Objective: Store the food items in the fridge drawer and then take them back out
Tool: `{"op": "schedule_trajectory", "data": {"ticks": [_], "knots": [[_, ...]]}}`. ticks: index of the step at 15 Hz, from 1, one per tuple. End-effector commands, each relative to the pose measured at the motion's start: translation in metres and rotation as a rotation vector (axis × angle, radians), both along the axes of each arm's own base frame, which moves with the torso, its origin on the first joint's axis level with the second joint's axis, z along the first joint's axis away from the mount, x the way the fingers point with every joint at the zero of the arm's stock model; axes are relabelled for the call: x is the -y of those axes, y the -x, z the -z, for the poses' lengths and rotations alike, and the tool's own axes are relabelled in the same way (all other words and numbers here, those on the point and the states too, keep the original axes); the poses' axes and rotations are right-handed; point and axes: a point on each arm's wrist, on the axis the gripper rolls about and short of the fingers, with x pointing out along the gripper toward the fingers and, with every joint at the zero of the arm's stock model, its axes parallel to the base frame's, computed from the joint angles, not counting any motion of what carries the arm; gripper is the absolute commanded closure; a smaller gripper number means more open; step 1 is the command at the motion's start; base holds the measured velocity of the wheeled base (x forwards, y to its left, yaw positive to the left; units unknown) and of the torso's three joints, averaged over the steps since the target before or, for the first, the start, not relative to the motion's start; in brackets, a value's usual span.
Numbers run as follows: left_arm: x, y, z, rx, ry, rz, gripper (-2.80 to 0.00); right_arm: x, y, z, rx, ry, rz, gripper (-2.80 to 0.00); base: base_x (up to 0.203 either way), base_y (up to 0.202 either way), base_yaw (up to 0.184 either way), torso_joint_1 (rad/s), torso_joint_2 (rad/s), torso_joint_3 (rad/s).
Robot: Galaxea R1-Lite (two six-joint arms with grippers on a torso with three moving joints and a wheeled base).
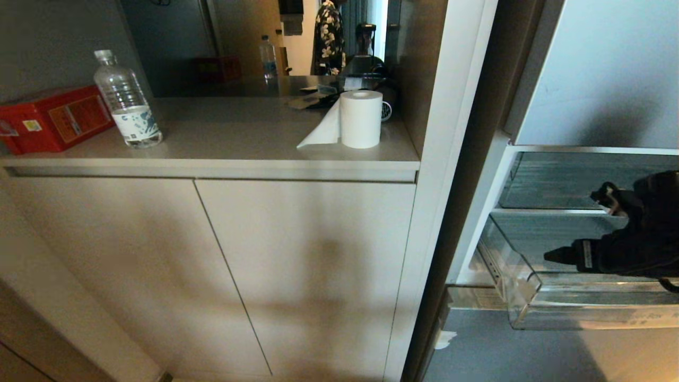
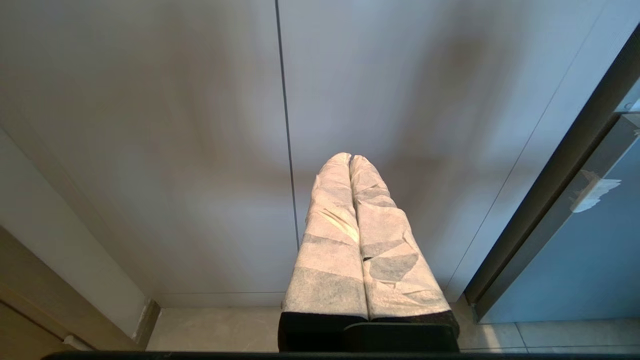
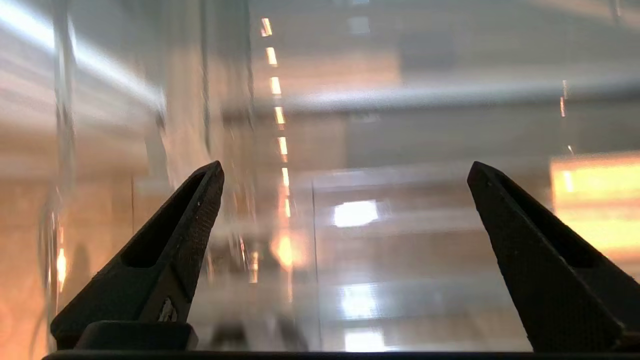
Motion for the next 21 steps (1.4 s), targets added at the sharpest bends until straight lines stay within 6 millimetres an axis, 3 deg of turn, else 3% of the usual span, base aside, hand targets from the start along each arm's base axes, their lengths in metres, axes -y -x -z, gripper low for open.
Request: {"op": "schedule_trajectory", "data": {"ticks": [1, 10, 17, 21], "knots": [[0.0, 0.0, 0.0, -0.002, 0.0, 0.0, 0.0, 0.003, 0.02, -0.02, 0.022, 0.004, 0.018, -2.8, 0.0, 0.0, 0.0, 0.0, 0.0, 0.0], [0.0, 0.0, 0.0, -0.002, 0.0, 0.0, 0.0, 0.012, 0.053, -0.022, -0.032, 0.022, 0.047, -2.8, 0.0, 0.0, 0.0, 0.0, 0.0, 0.0], [0.0, 0.0, 0.0, -0.002, 0.0, 0.0, 0.0, 0.01, 0.052, -0.038, 0.073, -0.034, -0.005, -2.8, 0.0, 0.0, 0.0, 0.0, 0.0, 0.0], [0.0, 0.0, 0.0, -0.002, 0.0, 0.0, 0.0, 0.015, 0.025, -0.02, 0.012, -0.053, -0.005, -2.8, 0.0, 0.0, 0.0, 0.0, 0.0, 0.0]]}}
